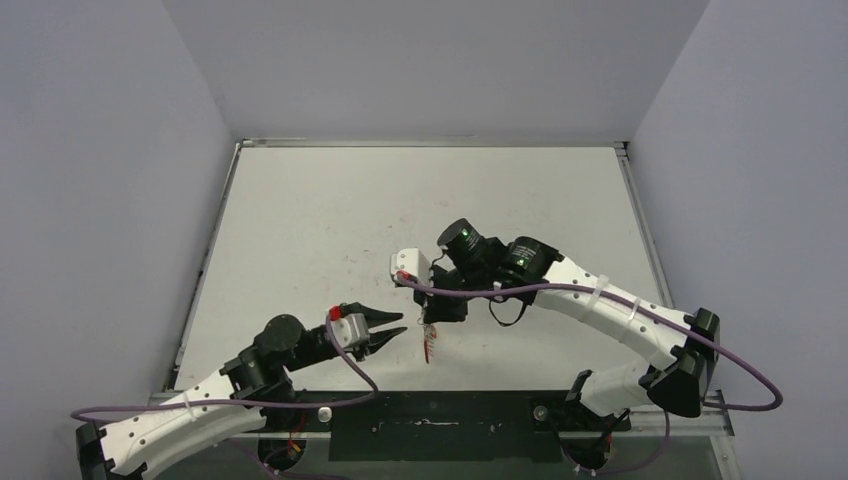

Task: Put the keys on the keyring

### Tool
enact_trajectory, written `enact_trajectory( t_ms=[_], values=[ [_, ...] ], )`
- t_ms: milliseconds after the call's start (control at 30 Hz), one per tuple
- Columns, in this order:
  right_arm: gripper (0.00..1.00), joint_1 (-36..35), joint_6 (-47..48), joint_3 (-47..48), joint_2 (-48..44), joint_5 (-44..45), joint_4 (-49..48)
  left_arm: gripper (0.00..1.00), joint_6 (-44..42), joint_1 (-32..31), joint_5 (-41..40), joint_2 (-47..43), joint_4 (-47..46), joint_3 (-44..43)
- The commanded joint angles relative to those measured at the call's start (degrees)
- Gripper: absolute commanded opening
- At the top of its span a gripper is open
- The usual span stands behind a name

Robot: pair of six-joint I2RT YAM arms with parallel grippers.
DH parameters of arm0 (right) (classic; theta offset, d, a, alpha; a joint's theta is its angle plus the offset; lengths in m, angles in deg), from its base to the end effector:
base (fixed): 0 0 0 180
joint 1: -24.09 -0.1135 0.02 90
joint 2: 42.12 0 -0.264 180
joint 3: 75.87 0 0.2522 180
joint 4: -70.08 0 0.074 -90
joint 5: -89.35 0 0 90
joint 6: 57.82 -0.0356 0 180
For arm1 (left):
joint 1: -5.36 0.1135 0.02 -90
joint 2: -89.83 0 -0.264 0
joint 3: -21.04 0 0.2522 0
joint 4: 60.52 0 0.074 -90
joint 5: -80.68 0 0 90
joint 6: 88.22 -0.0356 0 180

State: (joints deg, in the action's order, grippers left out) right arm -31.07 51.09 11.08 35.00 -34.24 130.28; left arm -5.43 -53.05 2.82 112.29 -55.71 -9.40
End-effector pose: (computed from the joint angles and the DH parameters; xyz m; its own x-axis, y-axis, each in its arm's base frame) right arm 0.1414 0.2376 0.3341 -0.1293 -0.6584 -0.7415 -0.9801 -0.0286 0.1964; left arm 0.0640 -0.1184 0.2554 0.1471 -0.0049 -0.9891 0.9317 0.3365 0.1369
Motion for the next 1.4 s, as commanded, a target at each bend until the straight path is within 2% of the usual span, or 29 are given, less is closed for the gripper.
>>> enact_trajectory(
  t_ms=[0, 67, 167, 433, 700, 867, 1000, 1133, 1300, 1367],
  values=[
    [0.0, -3.76, -1.07, 6.84, 4.07, 8.69, 7.92, 0.24, -1.97, -0.2, 0.72, 4.84, 4.35, -4.68],
    [0.0, -4.84, -2.71, 9.53, 6.73, 11.47, 10.17, 0.24, -2.39, -0.21, 1.64, 7.44, 4.09, -5.5],
    [0.0, -5.31, -3.78, 12.62, 9.69, 11.02, 12.45, 0.26, -2.53, -0.37, 2.26, 10.54, 2.7, -5.83],
    [0.0, -6.03, -4.59, 12.44, 10.31, 8.09, 10.37, 0.28, -2.15, -0.91, 2.44, 13.0, -2.23, -4.35],
    [0.0, -6.3, -4.79, 12.44, 10.6, 7.41, 9.92, 0.19, -2.18, -1.29, 2.16, 14.5, -3.08, -3.88],
    [0.0, -6.48, -5.2, 12.37, 10.24, 7.2, 9.29, 0.18, -2.79, -1.57, 1.83, 16.16, -2.48, -4.44],
    [0.0, -6.57, -5.2, 12.16, 10.33, 7.31, 9.29, 0.12, -3.08, -1.87, 1.62, 17.0, -3.01, -4.68],
    [0.0, -6.68, -5.0, 11.92, 10.36, 7.86, 9.42, 0.0, -3.28, -1.97, 1.56, 16.64, -3.18, -4.59],
    [0.0, -6.63, -4.76, 11.47, 10.1, 9.14, 8.46, 0.0, -2.83, -1.97, 1.66, 15.16, -3.43, -3.74],
    [0.08, -6.22, -5.03, 10.73, 9.48, 9.52, 6.81, 0.0, -2.48, -1.97, 1.66, 14.5, -3.63, -3.26]
  ],
)
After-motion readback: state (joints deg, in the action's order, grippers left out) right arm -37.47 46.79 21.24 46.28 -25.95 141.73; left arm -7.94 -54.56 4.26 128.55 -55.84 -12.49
